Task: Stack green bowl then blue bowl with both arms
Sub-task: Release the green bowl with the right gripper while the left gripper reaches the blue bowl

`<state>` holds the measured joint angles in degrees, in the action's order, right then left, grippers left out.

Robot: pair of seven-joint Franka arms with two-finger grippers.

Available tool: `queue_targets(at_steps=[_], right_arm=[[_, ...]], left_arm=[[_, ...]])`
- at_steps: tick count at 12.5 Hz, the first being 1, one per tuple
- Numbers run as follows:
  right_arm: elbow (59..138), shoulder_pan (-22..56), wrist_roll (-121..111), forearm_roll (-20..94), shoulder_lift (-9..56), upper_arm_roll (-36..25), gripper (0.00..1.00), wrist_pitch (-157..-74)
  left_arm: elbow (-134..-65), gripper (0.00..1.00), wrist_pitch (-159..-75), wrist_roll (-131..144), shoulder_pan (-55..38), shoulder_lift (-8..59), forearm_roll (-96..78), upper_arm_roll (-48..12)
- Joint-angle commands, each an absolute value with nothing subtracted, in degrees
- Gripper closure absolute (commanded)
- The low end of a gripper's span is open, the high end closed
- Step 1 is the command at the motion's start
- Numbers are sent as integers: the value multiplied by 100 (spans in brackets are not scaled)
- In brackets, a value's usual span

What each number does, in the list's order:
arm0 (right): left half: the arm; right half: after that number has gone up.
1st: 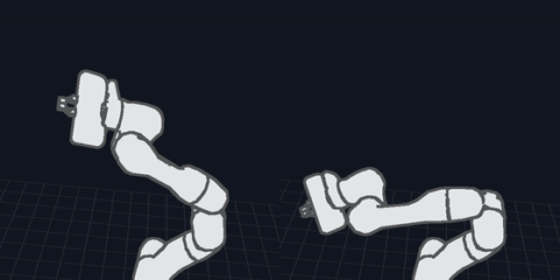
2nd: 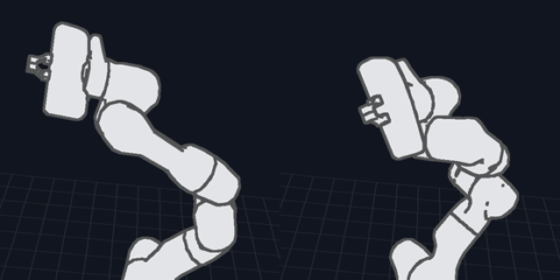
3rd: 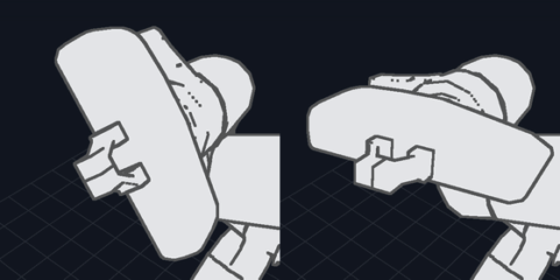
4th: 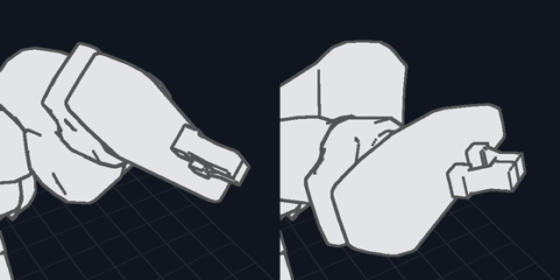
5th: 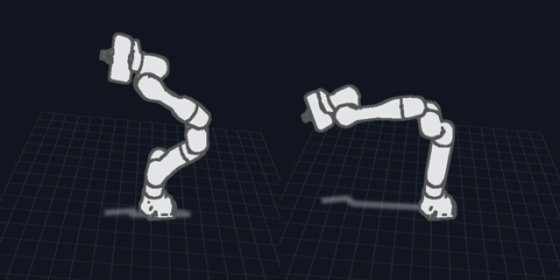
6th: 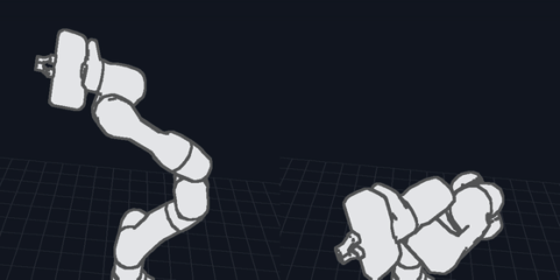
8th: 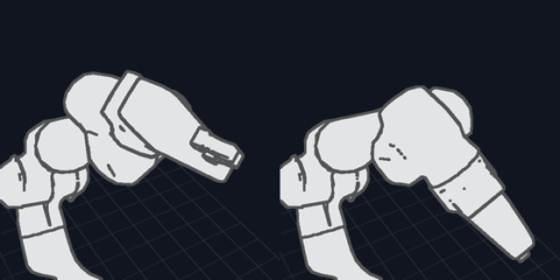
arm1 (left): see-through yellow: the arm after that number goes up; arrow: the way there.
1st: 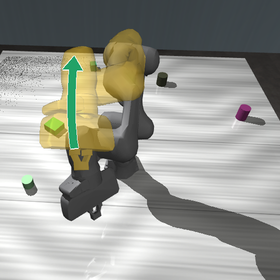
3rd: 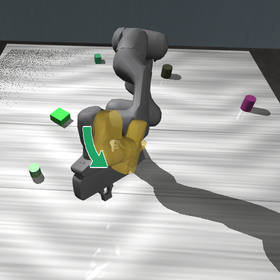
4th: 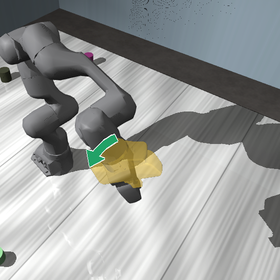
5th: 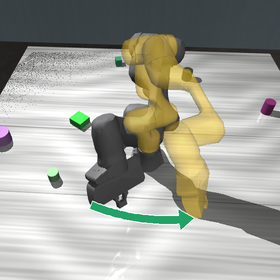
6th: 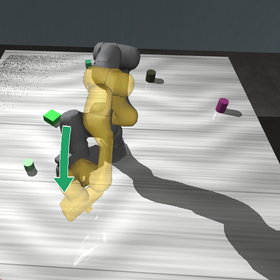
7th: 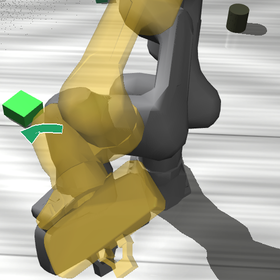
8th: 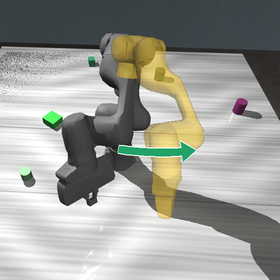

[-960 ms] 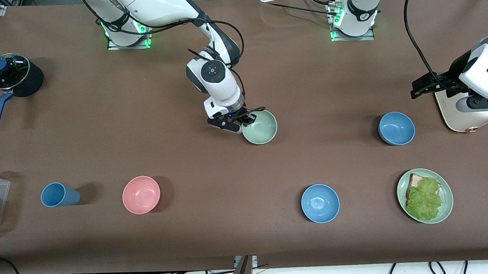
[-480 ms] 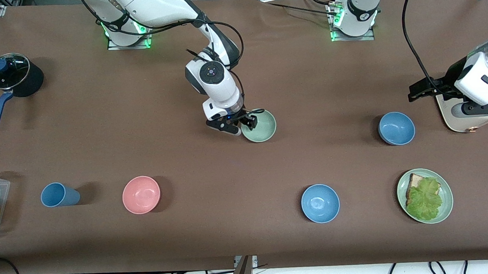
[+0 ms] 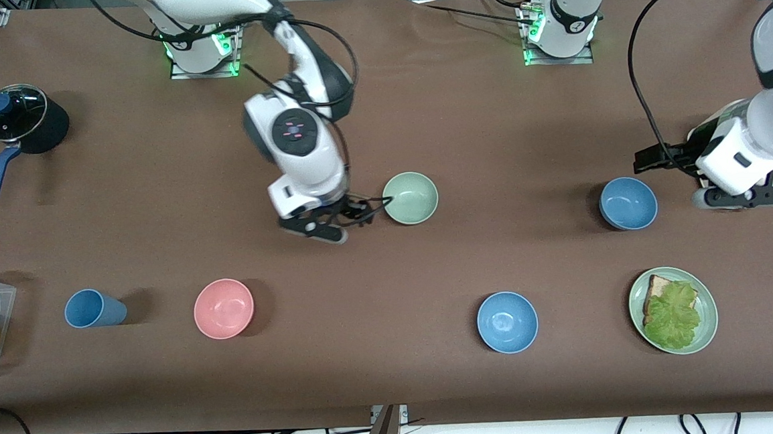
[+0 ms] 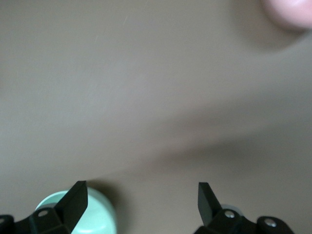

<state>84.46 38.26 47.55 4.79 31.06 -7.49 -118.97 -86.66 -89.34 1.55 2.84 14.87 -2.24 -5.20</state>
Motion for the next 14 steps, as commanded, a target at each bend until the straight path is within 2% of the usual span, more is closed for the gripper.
queue_targets(at_steps=[1, 4, 7, 9, 11, 14], right_arm=[[8552, 3114, 3636, 501, 2516, -738, 0, -11235], [8727, 2472, 2490, 589, 1760, -808, 0, -10540], [9288, 2198, 1540, 598, 952, -1080, 0, -10178], [9623, 1585, 1197, 589, 477, -810, 0, -9977], [9528, 839, 749, 580, 352, -363, 0, -9652], [9536, 415, 353, 580, 185, -281, 0, -9537]], left_arm=[[-8885, 0, -9288, -691, 622, 1643, -237, -483], [-9297, 0, -9982, -1316, 1027, 1793, -342, -483], [-9824, 0, -10764, -2115, 1510, 1969, -824, -483], [-10159, 0, -11160, -2503, 1713, 2012, -1010, -466], [-10527, 0, -11617, -2776, 1828, 2030, -1159, -448], [-11038, 0, -12347, -3277, 1872, 2091, -1686, -273]])
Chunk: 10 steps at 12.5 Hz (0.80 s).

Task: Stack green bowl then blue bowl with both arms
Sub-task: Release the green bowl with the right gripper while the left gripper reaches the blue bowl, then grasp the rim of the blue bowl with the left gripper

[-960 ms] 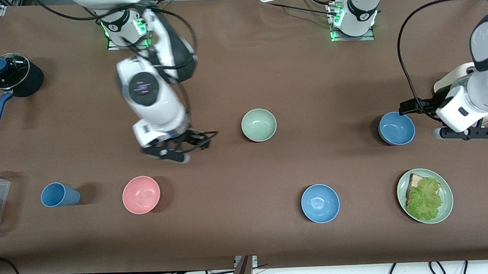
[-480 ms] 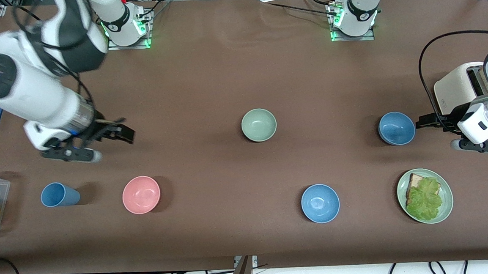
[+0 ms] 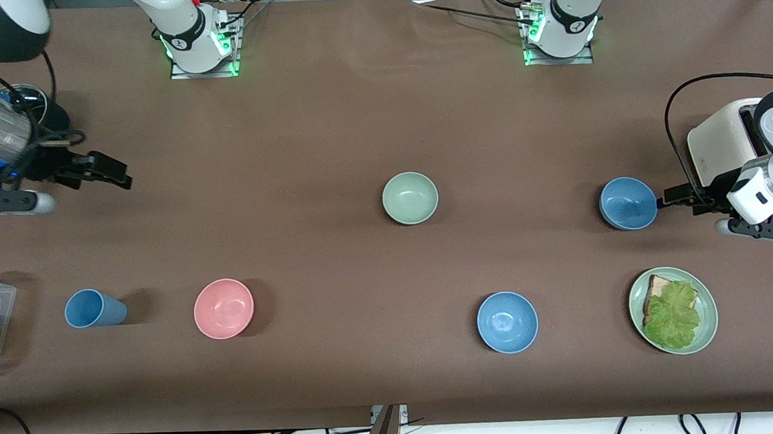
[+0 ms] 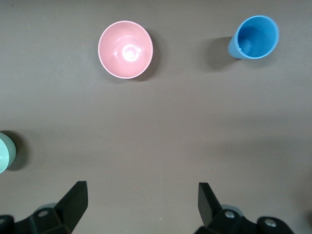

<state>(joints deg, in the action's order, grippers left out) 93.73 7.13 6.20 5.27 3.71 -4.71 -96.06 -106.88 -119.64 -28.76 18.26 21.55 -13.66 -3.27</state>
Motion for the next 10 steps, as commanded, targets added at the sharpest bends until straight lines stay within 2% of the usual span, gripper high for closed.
queue_targets(at_steps=[1, 10], right_arm=[[9536, 309, 273, 580, 167, -220, 0, -9501], [9440, 307, 167, 334, 97, -211, 0, -9483]], left_arm=[[-11074, 1, -12392, -3409, 1881, 2170, -1783, -229], [-11653, 6, -13358, -3876, 1898, 2602, -2346, -70]])
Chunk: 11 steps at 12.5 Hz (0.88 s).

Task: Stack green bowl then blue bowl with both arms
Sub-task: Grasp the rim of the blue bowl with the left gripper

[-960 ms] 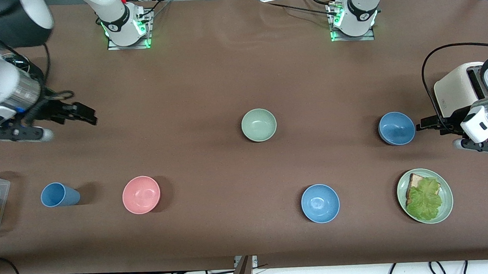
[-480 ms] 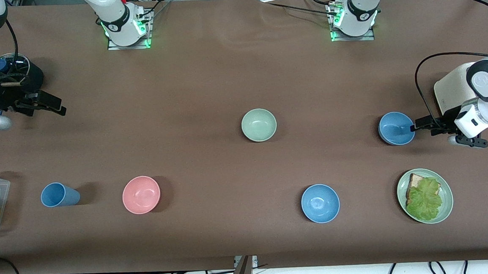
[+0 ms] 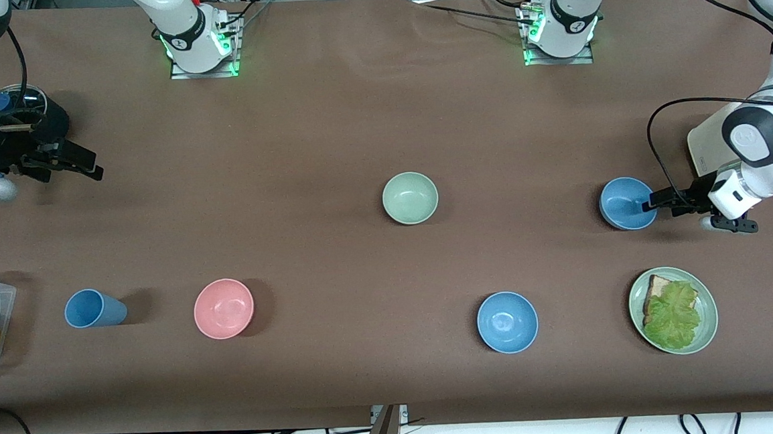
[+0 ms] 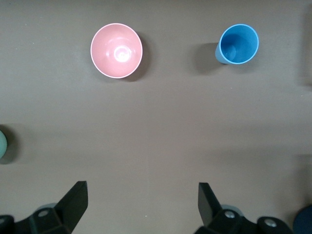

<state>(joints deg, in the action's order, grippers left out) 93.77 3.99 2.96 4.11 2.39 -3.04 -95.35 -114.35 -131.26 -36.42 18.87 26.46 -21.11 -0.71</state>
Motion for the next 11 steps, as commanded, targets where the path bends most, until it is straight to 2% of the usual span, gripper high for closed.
queue_targets(at_steps=[1, 2, 4, 5, 11], right_arm=[[9405, 316, 193, 334, 97, -202, 0, -9483], [9396, 316, 167, 299, 105, -211, 0, -9492], [9352, 325, 115, 132, 140, -193, 0, -9483], [9265, 325, 71, 132, 175, -211, 0, -9440], [9193, 325, 79, 123, 395, -220, 0, -9422]], left_arm=[[-11706, 10, -13455, -4015, 1898, 2610, -2373, -70], [-11724, 31, -13491, -4130, 1890, 2654, -2460, -62], [-11725, 95, -13483, -4166, 1890, 2672, -2479, -62], [-11716, 100, -13474, -4157, 1890, 2663, -2479, -62], [-11567, 100, -13325, -4079, 1811, 2585, -2461, -35]])
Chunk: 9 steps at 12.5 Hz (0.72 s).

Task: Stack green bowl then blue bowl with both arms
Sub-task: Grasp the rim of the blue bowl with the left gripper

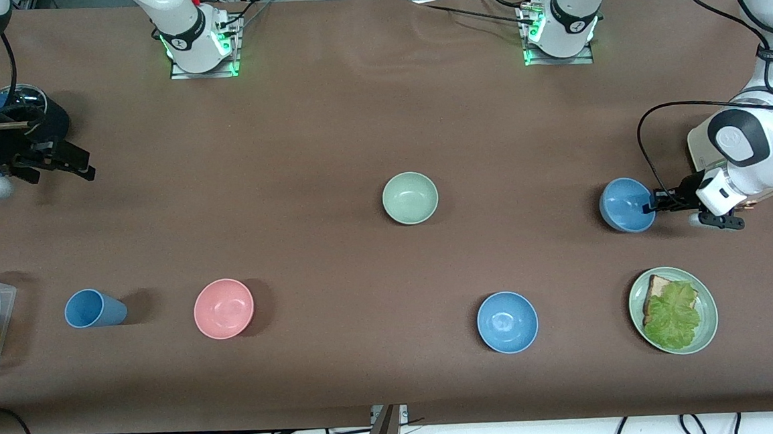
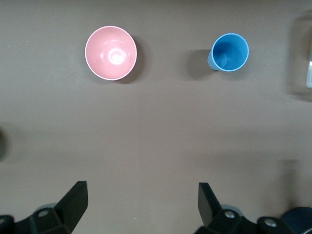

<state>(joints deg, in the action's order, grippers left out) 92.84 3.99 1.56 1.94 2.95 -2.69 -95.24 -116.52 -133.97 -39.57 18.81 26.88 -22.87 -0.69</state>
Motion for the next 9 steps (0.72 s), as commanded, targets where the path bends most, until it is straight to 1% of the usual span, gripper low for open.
queue_targets(at_steps=[1, 3, 4, 9], right_arm=[[9193, 325, 79, 123, 396, -220, 0, -9422], [9193, 325, 88, 123, 396, -220, 0, -9422], [9193, 325, 88, 123, 396, -220, 0, -9422], [9193, 325, 141, 149, 396, -220, 0, -9431]], left_arm=[[-11401, 100, -12976, -4026, 1767, 2514, -2452, -35], [-10953, 100, -12360, -3484, 1461, 2461, -2400, -53], [-10768, 100, -12218, -3115, 1215, 2444, -2373, -88], [-10319, 100, -12208, -1884, -480, 2435, -2373, -97]])
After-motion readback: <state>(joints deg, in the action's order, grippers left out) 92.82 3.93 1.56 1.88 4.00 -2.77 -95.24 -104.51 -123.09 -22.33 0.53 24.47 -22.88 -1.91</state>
